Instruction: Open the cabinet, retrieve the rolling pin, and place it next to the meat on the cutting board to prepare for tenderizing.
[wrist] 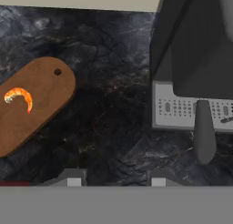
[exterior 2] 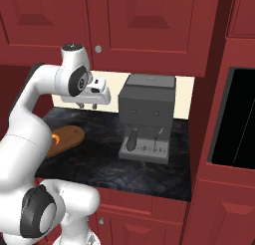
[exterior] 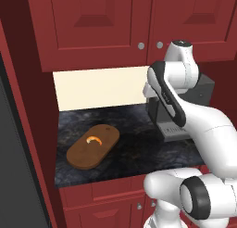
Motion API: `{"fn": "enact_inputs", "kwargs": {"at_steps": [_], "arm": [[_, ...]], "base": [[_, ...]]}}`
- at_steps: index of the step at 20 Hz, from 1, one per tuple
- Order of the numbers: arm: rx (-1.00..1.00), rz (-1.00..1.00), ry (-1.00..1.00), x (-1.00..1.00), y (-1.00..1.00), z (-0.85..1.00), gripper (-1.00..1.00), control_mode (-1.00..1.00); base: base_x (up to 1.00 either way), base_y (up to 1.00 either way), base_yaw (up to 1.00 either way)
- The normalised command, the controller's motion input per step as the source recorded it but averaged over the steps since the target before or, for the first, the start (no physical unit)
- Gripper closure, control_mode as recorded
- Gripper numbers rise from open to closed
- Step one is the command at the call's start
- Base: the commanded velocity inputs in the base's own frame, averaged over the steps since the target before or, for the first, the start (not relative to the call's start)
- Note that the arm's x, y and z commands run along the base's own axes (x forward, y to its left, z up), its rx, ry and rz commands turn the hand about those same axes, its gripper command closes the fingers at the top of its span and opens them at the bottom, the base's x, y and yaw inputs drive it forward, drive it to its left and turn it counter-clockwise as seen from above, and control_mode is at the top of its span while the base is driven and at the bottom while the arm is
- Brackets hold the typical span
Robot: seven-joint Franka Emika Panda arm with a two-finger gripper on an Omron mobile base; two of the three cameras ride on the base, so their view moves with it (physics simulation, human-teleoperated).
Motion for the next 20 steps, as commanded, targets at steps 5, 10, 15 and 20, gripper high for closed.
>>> {"fn": "enact_inputs", "kwargs": {"at_steps": [5, 10, 15, 20], "arm": [[0.0, 0.0, -0.15, -0.08, 0.0, 0.0, -1.0, -1.0], [0.0, 0.0, -0.35, -0.22, -0.05, 0.14, -1.0, -1.0], [0.0, 0.0, -0.36, -0.21, -0.08, 0.33, -1.0, -1.0], [0.0, -0.02, -0.29, -0.03, 0.0, 0.43, -1.0, -1.0]], "base": [[0.0, 0.0, 0.0], [0.0, 0.0, 0.0], [0.0, 0.0, 0.0], [0.0, 0.0, 0.0]]}}
